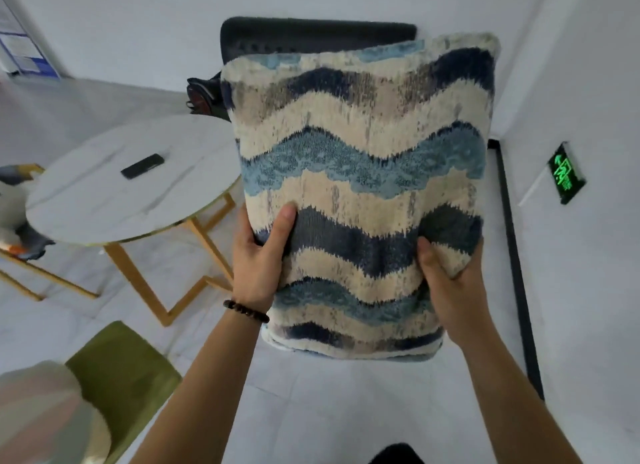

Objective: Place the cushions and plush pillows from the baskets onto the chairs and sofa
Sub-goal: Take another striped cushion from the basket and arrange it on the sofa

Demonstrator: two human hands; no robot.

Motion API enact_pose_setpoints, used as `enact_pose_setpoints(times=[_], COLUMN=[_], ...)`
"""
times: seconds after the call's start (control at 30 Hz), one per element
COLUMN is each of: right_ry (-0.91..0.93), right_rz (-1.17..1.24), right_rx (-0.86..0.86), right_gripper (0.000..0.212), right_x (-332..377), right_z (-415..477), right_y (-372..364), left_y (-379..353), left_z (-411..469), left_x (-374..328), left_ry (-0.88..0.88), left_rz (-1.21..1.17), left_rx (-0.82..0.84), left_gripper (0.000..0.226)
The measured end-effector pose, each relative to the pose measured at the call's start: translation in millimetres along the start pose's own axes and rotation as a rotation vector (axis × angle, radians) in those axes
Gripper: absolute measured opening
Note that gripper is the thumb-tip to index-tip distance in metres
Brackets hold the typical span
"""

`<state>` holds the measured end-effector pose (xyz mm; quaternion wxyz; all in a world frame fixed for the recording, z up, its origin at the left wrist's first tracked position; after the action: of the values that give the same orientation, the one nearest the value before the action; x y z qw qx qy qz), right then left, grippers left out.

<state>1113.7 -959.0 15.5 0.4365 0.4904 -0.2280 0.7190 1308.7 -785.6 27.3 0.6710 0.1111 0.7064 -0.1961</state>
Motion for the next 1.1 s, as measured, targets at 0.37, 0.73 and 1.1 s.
enact_pose_setpoints(times=[0.37,0.73,1.1], right_ry=[-0.148,-0.112,-0.085], right_rz=[-0.044,-0.016,-0.082], right_rx=[-0.153,0.139,0.132], right_gripper=[0.054,0.012,0.038], right_x=[-204.8,-310.7,-420.3], right_z=[306.7,636.4,972.2], right_y=[36.1,-82.6,-204.0], left_y=[-266.4,-331.3,-419.8], left_z=[292.7,593.7,958.7], left_x=[54.2,66.3,52.8], left_ry=[0.045,0.051,0.141], left_rz=[0.112,-0.023,-0.066], left_rx=[0.194,-0.101,-0.101], left_gripper=[0.062,0.075,0.075])
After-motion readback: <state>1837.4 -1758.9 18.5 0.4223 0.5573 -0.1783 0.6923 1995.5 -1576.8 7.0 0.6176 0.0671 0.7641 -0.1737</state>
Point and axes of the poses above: each hand's wrist, its own z-axis towards the middle knuckle, its own y-axis out of the back of the hand, x = y × z, the point moved 3 cm from there along z, towards the middle knuckle, and after that the axes turned 14 degrees about y, right-handed, at the moved point
